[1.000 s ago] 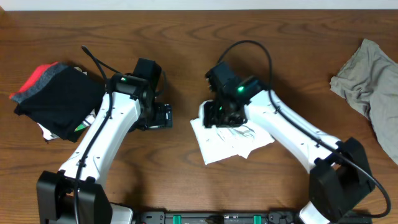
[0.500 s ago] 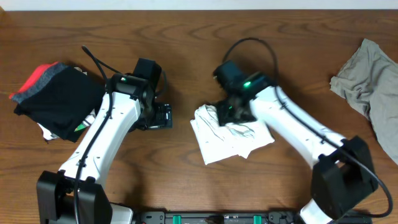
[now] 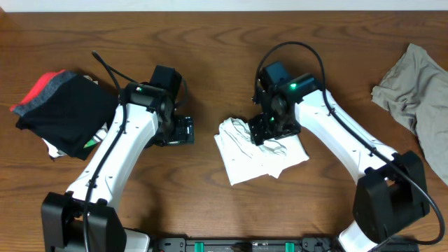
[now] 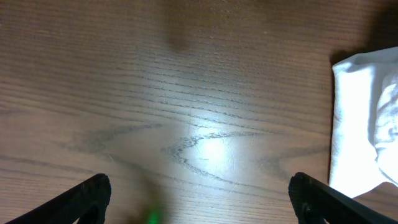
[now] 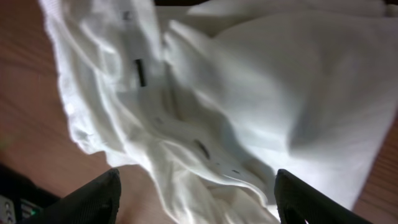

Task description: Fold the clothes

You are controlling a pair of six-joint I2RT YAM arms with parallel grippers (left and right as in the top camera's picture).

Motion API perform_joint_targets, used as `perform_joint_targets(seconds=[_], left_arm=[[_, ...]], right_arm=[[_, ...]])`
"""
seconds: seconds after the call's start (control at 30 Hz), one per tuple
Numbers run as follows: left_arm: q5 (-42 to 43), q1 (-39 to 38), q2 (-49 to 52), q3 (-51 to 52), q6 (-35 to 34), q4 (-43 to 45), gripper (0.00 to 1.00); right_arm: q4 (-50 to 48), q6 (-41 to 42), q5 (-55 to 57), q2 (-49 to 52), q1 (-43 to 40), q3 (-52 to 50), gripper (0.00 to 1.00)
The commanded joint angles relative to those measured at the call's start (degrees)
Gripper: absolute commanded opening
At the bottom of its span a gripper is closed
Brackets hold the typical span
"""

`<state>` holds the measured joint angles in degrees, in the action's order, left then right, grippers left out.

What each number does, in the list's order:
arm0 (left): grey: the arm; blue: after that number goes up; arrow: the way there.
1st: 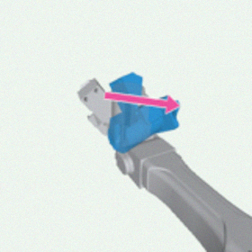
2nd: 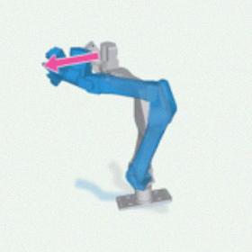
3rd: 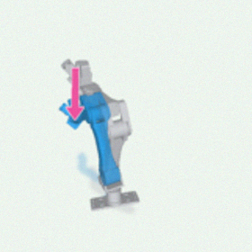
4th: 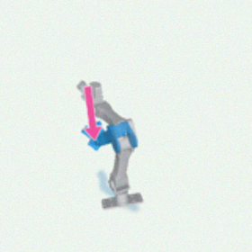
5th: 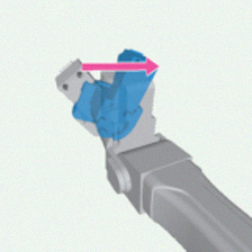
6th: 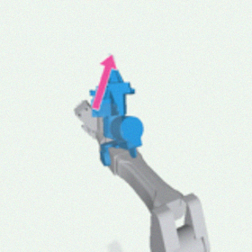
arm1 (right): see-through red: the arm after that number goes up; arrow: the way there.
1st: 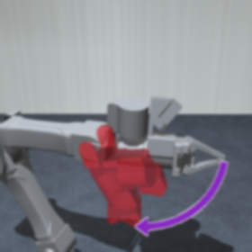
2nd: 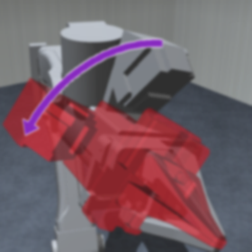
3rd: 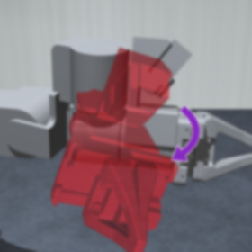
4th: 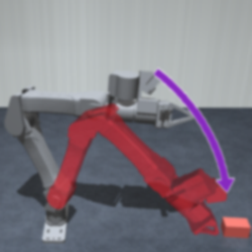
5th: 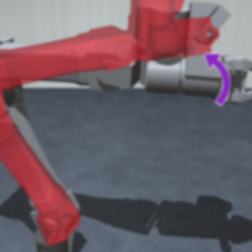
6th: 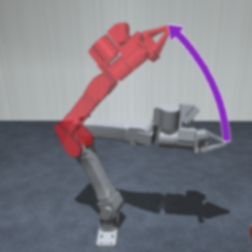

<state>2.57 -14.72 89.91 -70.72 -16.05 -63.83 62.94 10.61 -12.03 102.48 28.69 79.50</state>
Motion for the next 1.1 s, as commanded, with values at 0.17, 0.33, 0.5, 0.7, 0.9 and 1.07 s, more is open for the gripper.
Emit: perform_joint_targets(seconds=[0.17, 0.33, 0.5, 0.7, 0.9, 1.07], left_arm=[[-0.7, 0.3, 0.5, -0.8, 0.8, 0.0, 0.93], [-0.7, 0.3, 0.5, -0.8, 0.8, 0.0, 0.93], [-0.7, 0.3, 0.5, -0.8, 0.8, 0.0, 0.93], [-0.7, 0.3, 0.5, -0.8, 0.8, 0.0, 0.93], [-0.7, 0.3, 0.5, -0.8, 0.8, 0.1, 0.93], [-0.7, 0.3, 0.5, -0.8, 0.8, 0.2, 0.93]], right_arm=[[-1.9, -2.1, -2.0, 1.3, 2.1, -4.3, 0.61], [-3.7, -2.1, -1.9, 1.8, 2.9, -5.1, 0.08], [-4.3, -1.2, -2.3, 1.5, 3.4, -4.5, 0.01], [-3.6, -3.7, -13.9, 1.0, 6.0, -4.5, 0.01], [-4.2, -8.6, -20.4, 1.0, 13.4, -4.5, 0.38], [-5.8, -7.9, -10.2, 1.0, 17.6, -4.5, 0.21]])
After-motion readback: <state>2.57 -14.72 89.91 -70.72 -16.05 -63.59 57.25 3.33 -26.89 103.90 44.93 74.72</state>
